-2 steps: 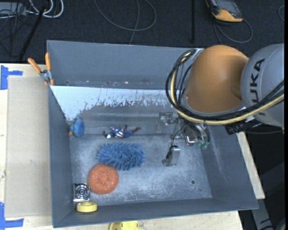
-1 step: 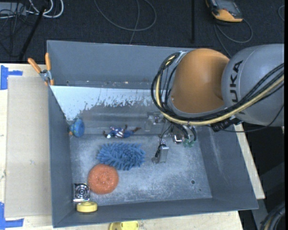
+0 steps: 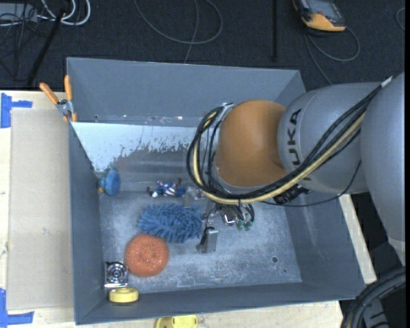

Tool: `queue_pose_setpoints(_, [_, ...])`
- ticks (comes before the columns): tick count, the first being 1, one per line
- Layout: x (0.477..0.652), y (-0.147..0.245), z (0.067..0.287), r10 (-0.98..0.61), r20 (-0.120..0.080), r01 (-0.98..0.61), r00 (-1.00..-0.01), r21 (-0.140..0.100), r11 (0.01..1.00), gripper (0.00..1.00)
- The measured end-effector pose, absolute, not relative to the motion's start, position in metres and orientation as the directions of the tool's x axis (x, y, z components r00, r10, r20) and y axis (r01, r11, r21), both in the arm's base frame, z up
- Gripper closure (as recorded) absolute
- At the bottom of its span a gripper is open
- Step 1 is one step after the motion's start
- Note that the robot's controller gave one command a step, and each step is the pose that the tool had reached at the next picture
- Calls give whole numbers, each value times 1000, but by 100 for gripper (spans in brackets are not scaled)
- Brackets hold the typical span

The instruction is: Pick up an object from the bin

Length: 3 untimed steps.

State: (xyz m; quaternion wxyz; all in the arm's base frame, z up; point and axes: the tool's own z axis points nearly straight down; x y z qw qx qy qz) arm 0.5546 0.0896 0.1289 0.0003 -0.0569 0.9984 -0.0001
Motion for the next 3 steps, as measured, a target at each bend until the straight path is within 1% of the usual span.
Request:
queue_pose_setpoints(1, [609,90,98,-152,-1,-152,-988,1,988,100])
queue_pose_setpoints(2, [609,90,98,-151,-1,-151,-989,1,989,0])
queue_pose_setpoints(3, [609,90,98,-151,1,-151,-989,1,989,0])
